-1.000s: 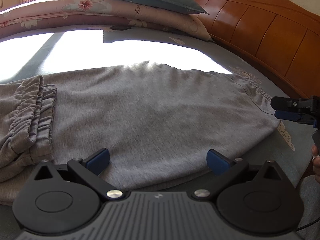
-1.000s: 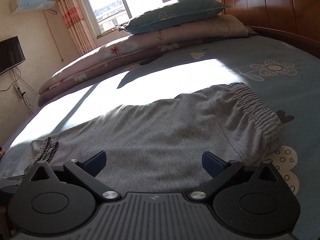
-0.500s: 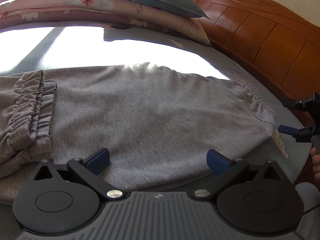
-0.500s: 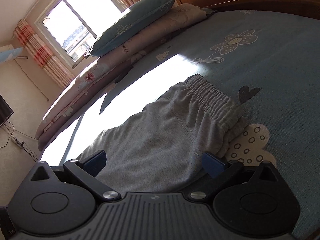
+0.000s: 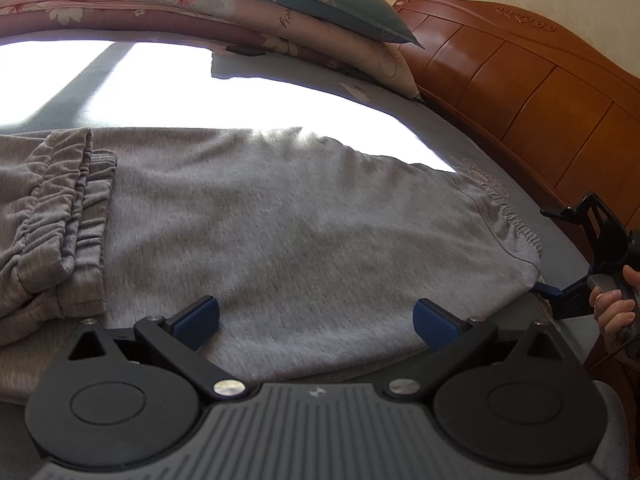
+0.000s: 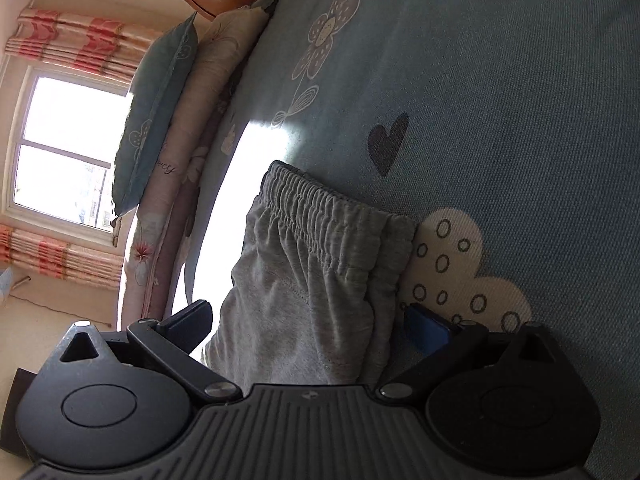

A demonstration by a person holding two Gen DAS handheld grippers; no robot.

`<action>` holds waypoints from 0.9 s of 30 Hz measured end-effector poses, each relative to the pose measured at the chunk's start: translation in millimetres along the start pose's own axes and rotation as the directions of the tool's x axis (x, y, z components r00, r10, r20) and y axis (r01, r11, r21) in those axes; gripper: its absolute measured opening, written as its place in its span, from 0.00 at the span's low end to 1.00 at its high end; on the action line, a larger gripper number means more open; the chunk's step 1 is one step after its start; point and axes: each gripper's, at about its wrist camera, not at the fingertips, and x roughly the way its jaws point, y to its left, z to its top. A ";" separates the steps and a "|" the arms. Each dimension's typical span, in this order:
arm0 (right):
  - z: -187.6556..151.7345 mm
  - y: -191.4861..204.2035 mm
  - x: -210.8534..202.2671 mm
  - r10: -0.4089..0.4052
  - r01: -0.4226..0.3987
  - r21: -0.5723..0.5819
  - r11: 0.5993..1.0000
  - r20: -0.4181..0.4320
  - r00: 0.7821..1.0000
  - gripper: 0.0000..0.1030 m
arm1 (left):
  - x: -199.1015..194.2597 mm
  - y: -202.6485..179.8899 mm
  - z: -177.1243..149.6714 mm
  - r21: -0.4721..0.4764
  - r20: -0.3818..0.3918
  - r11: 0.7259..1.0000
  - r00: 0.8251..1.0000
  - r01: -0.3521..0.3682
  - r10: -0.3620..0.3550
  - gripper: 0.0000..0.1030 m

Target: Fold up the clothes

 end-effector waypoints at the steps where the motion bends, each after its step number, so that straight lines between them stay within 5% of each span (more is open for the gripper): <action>1: 1.3 0.3 1.8 0.005 -0.005 -0.001 1.000 0.006 1.000 1.00 | -0.1 0.3 0.1 -0.001 0.000 1.000 1.000 0.002 -0.002 0.99; 15: 10.3 -6.5 7.2 0.075 -0.072 -0.030 0.997 0.106 0.991 1.00 | -0.3 3.4 0.2 -0.020 0.002 1.000 1.000 0.019 -0.019 0.99; 21: 6.3 4.1 5.7 -0.035 0.054 -0.127 0.990 0.151 0.988 0.99 | 0.0 3.4 0.0 -0.017 0.003 1.000 1.000 0.018 -0.018 0.99; 27: 23.2 7.0 16.1 -0.053 0.065 -0.076 0.995 0.151 0.987 1.00 | -0.4 3.0 0.5 -0.017 0.003 1.000 1.000 0.016 -0.016 0.99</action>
